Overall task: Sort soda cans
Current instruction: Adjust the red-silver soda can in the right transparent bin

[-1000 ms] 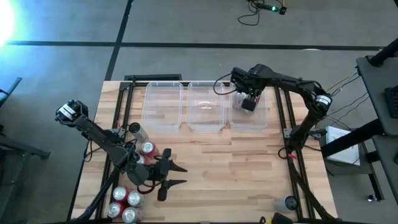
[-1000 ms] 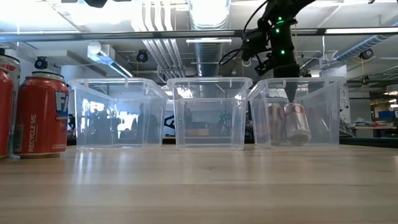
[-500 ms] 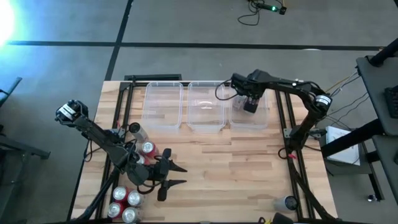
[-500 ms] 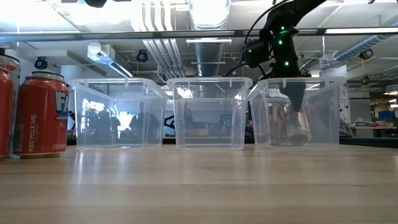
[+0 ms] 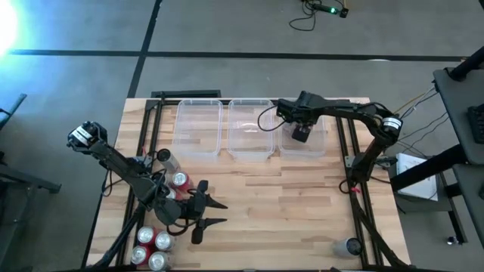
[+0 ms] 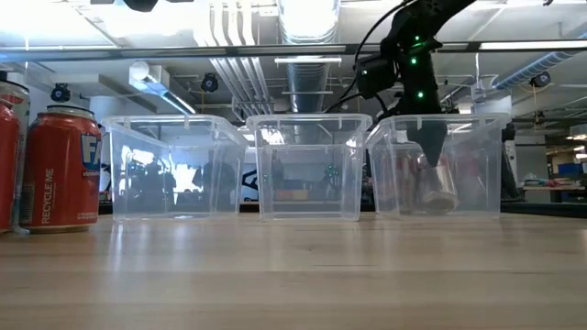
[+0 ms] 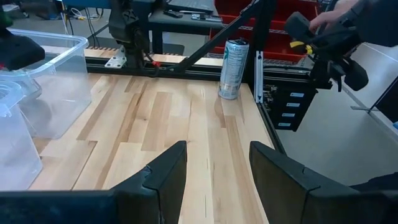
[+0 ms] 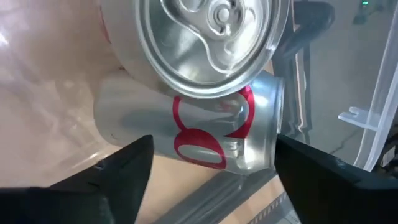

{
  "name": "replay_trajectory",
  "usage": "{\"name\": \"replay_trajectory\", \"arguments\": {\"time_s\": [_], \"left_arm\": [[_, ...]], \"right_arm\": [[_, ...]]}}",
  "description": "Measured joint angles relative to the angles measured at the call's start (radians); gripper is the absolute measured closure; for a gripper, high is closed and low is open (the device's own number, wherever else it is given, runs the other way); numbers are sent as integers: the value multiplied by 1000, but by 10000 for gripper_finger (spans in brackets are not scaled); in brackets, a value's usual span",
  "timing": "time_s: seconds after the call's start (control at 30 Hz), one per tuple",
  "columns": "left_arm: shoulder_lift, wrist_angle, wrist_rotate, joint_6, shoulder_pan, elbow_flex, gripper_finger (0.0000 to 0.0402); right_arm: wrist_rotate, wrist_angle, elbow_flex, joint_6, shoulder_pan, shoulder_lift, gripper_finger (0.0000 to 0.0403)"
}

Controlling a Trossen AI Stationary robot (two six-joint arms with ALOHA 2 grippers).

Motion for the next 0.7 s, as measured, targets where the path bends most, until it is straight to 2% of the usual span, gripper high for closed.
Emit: {"name": "replay_trajectory", "arguments": {"time_s": [0.2, 0.3, 0.43, 0.7], "left_arm": [[0, 0, 0, 0, 0, 0, 242], [0, -1, 0, 0, 0, 0, 242], [0, -1, 0, 0, 0, 0, 241], [-1, -1, 0, -4, 0, 0, 241]], "right_arm": [[61, -12, -28, 72, 49, -2, 181], [87, -19, -35, 99, 81, -2, 206], [108, -26, -36, 138, 135, -2, 221], [101, -45, -36, 197, 197, -2, 224]]}}
